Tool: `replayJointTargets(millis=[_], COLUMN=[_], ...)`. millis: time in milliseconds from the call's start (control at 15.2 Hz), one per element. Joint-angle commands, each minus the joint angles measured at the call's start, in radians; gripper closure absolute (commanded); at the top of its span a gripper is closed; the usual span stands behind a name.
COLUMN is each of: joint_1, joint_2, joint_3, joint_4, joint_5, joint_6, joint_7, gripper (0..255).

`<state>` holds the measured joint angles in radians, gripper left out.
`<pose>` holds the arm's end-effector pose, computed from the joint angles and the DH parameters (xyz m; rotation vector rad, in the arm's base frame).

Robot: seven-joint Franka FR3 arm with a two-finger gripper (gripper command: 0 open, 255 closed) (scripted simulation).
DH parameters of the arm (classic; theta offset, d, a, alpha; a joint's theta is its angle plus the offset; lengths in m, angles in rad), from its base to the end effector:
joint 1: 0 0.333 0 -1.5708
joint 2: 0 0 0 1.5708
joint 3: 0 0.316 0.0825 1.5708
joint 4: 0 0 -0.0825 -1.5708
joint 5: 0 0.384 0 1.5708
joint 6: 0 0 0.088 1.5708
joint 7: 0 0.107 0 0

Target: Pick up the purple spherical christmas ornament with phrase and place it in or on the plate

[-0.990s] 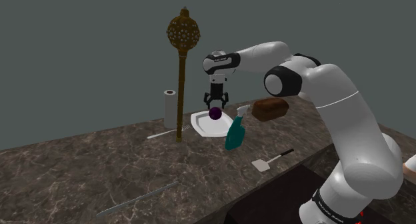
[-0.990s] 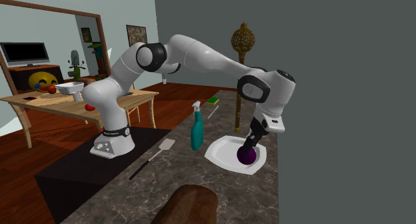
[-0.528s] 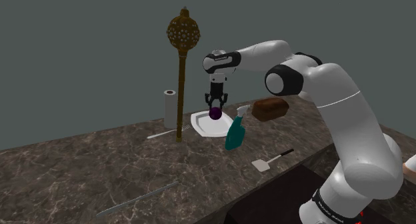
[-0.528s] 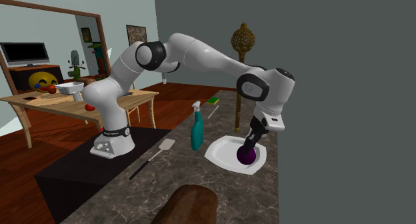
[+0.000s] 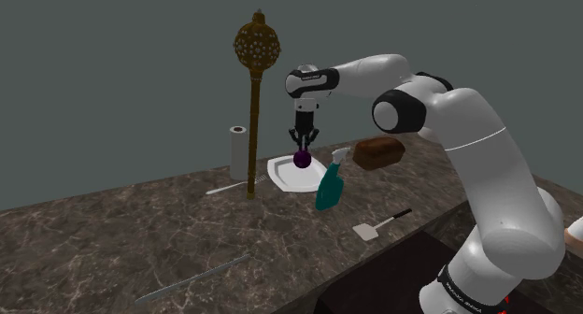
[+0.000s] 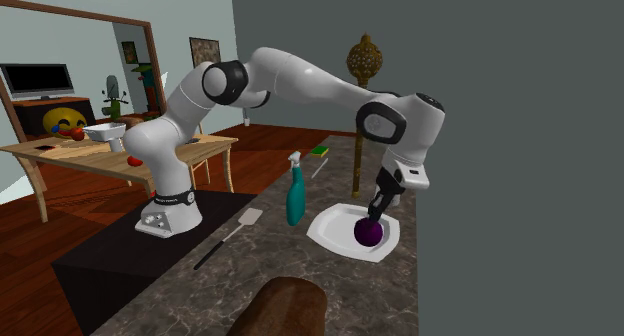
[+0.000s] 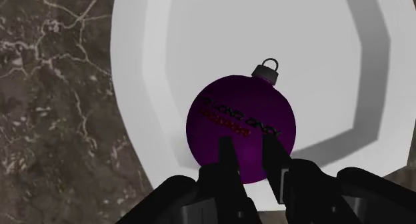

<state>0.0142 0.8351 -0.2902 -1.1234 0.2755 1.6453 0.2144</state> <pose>0.7208 -0.1128 0.3001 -2.9668 0.7408 0.4340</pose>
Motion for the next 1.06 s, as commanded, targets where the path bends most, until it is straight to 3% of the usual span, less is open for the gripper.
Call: replayJointTargets(millis=[0, 264, 330, 396, 462, 594, 660, 726, 792, 858, 990], joint_1=[-0.002, -0.003, -0.003, 0.093, 0.181, 0.332, 0.43, 0.665, 0.86, 0.88, 0.812], joint_2=[-0.003, -0.006, -0.006, -0.212, -0.356, -0.53, -0.553, -0.492, -0.344, -0.321, -0.306], joint_3=[-0.001, -0.001, -0.001, -0.039, -0.079, -0.151, -0.23, -0.456, -0.614, -0.634, -0.563], joint_4=[0.014, 0.034, 0.034, -0.335, -0.606, -1.014, -1.166, -1.282, -1.362, -1.368, -1.343], joint_5=[-0.002, -0.003, -0.003, -0.027, -0.054, -0.166, -0.292, -0.383, -0.333, -0.347, -0.299], joint_6=[-0.024, -0.046, -0.046, 0.257, 0.528, 1.05, 1.309, 1.565, 1.815, 1.841, 1.85], joint_7=[0.003, 0.008, 0.008, 0.012, 0.038, 0.174, 0.322, 0.486, 0.586, 0.619, 0.572], gripper=[255, 255, 0, 0, 0, 0, 0, 0, 0, 0, 0])
